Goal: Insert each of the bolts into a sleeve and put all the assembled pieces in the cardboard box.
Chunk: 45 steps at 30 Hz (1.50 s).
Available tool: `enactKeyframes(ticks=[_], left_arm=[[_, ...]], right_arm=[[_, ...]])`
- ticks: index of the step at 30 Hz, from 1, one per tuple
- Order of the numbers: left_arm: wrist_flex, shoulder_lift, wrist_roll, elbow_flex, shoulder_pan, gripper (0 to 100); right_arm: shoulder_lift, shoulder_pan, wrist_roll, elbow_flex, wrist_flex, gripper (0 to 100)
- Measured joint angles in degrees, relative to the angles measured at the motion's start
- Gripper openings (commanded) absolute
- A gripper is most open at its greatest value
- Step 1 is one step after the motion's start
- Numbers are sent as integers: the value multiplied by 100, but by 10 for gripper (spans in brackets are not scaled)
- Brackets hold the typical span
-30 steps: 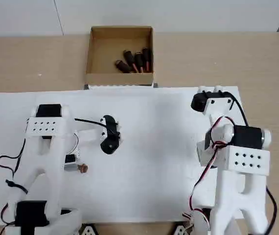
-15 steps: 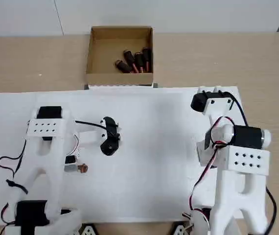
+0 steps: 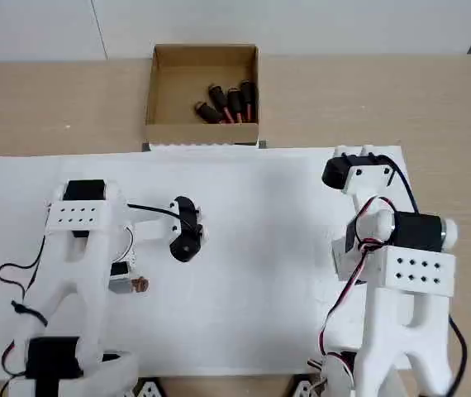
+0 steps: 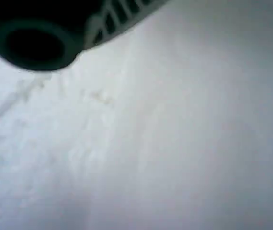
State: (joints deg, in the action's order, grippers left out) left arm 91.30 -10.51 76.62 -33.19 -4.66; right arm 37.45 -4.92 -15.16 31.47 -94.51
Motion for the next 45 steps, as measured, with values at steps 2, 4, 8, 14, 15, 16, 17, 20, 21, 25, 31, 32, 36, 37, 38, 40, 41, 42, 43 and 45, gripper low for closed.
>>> enactKeyframes(ticks=[2,4,8,14,15,16,17,20,21,25,31,32,36,37,38,40,41,42,43,45], left_arm=[[-132,220,0,0,0,126],[-202,501,0,0,0,126],[-255,1011,0,185,0,126],[-255,1495,0,440,0,58],[-255,1530,0,457,0,43],[-255,1565,0,475,0,28],[-255,1582,0,475,0,12],[-246,1618,0,475,0,5],[-246,1618,0,475,0,5],[-176,1618,0,501,0,5],[580,1635,0,1099,0,5],[633,1635,0,1248,0,5],[686,1407,-44,1600,0,5],[686,1222,-44,1609,44,5],[686,1002,-79,1609,105,5],[695,466,-255,1600,316,5],[703,167,-387,1547,440,5],[703,-132,-536,1459,598,5],[712,-422,-756,1363,765,5],[738,-993,-1257,1169,1073,5]], right_arm=[[0,0,0,0,0,3],[0,0,0,0,0,3],[0,0,0,0,0,3],[0,0,0,0,0,3],[0,0,0,0,0,3],[0,0,0,0,0,3],[0,0,0,0,0,3],[0,0,0,0,0,3],[0,0,0,0,0,3],[0,0,0,0,0,3],[290,0,0,-79,-211,3],[422,0,0,-132,-229,3],[1152,0,-176,-211,-316,3],[1354,0,-290,-211,-325,3],[1565,0,-396,-211,-325,3],[1960,9,-554,-211,-334,3],[2127,9,-607,-211,-343,3],[2295,9,-659,-211,-343,3],[2426,9,-695,-211,-343,3],[2690,9,-730,-211,-360,3]])
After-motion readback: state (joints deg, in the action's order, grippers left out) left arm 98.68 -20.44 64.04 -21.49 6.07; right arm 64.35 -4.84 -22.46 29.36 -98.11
